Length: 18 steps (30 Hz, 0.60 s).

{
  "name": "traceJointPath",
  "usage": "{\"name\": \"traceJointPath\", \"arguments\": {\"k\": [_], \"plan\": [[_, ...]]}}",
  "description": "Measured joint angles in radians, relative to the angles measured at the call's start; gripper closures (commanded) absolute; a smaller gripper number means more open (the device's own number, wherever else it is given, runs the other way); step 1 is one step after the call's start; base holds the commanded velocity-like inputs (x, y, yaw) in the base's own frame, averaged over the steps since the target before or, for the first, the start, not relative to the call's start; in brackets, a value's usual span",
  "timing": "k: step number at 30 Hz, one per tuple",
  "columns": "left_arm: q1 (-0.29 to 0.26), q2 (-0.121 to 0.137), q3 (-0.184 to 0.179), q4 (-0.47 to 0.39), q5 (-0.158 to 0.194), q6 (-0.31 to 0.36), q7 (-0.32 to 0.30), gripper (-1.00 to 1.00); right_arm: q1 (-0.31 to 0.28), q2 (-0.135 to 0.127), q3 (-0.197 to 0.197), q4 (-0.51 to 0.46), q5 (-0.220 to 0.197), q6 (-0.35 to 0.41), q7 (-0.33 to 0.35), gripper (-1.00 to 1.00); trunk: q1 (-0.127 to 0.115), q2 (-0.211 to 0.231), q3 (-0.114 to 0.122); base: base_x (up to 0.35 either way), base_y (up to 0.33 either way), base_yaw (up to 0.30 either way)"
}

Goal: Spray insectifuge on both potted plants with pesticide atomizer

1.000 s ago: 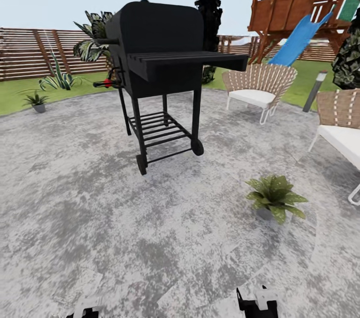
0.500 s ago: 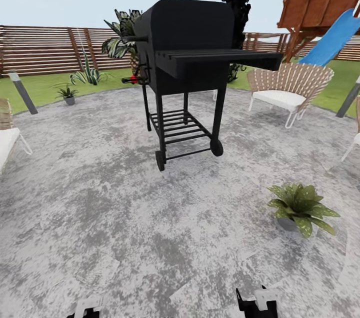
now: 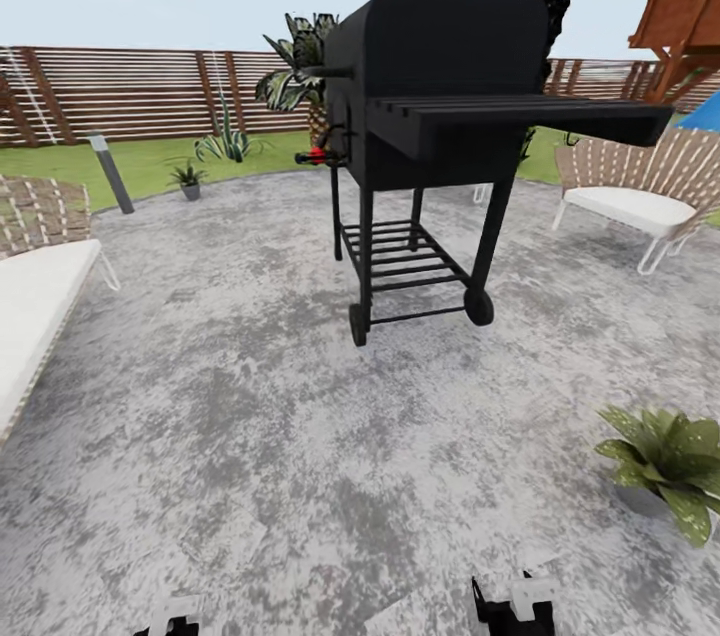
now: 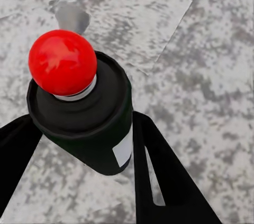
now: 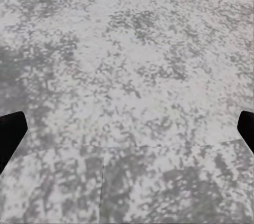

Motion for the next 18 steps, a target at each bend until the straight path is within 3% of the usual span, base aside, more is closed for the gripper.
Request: {"name": "traceJointPath", "arguments": {"k": [8, 18], "plan": [[0.0, 0.0, 0.0, 0.006, 0.003, 0.0, 0.0, 1.0, 0.0, 0.0, 0.0, 0.001, 0.001, 0.0, 0.001, -1.0, 0.0, 0.0, -0.006, 0.337, 0.004, 0.273], [0.0, 0.002, 0.002, 0.007, 0.003, 0.0, 0.001, 1.0, 0.0, 0.0, 0.0, 0.002, 0.001, 0.0, 0.001, -1.0, 0.0, 0.0, -0.014, 0.337, 0.093, 0.273]]}}
